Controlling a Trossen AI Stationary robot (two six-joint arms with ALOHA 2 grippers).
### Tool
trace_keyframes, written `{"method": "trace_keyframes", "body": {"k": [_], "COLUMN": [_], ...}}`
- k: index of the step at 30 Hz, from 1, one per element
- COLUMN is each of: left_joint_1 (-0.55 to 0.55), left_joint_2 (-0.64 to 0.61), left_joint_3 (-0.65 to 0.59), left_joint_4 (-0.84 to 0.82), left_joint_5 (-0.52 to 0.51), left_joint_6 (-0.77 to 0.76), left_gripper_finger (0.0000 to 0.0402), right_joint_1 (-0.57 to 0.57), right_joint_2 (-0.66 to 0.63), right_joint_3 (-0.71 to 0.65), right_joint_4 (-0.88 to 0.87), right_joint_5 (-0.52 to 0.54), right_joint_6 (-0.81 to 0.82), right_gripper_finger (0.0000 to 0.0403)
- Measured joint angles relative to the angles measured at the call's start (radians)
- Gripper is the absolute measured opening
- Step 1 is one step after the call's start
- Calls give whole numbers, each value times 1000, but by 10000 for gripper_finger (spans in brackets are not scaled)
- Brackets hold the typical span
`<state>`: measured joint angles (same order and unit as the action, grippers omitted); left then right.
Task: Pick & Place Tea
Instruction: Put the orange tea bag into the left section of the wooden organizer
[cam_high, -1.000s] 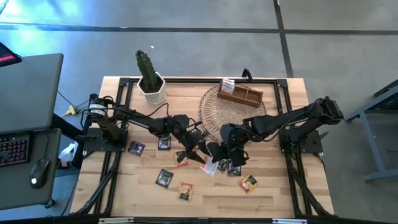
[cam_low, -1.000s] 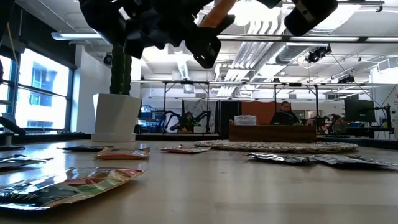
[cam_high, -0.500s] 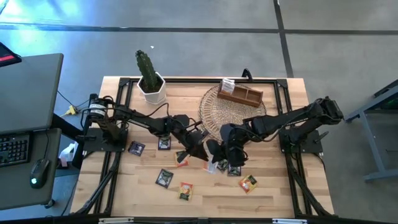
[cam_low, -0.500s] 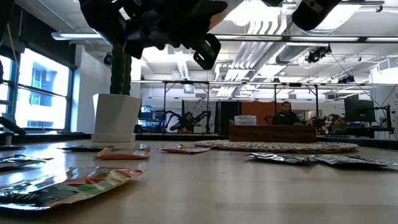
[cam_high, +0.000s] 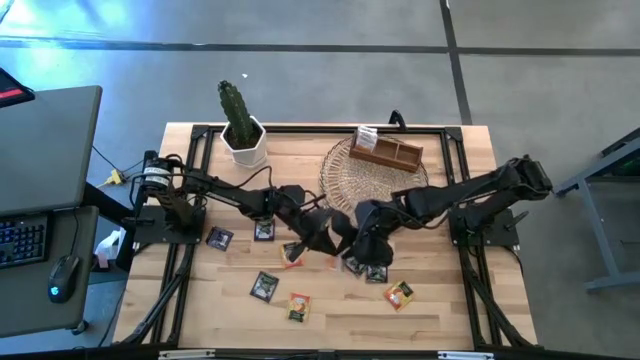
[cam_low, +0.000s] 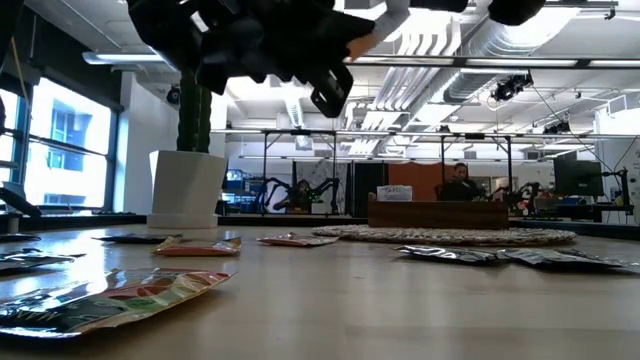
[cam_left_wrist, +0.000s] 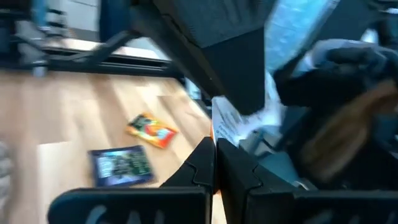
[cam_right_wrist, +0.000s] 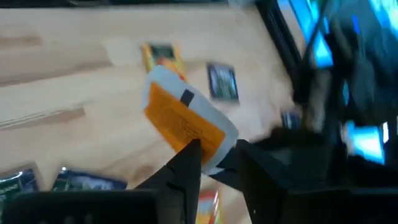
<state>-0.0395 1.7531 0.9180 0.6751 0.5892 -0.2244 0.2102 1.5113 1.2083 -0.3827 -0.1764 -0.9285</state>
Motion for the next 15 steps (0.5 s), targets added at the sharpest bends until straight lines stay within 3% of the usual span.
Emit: {"method": "trace_keyframes", "body": {"k": [3,11,15], "left_joint_1": [0,1,1], "left_joint_2": [0,-29,-59], "left_joint_3": [0,1,0], "left_joint_4": [2,-15,-23], "left_joint_5": [-104,-410,-620], "left_joint_6": [-17,-1,32], "left_gripper_finger": [5,4,4], "right_joint_1": [3,2,-6], "right_joint_2": [-42,-253,-360], "right_joint_3": [0,0,-53], "right_joint_4": [-63,-333,-321], "right_joint_5": [113,275,383], "right_joint_6": [157,509,667], "right_gripper_finger": [98,98,98]}}
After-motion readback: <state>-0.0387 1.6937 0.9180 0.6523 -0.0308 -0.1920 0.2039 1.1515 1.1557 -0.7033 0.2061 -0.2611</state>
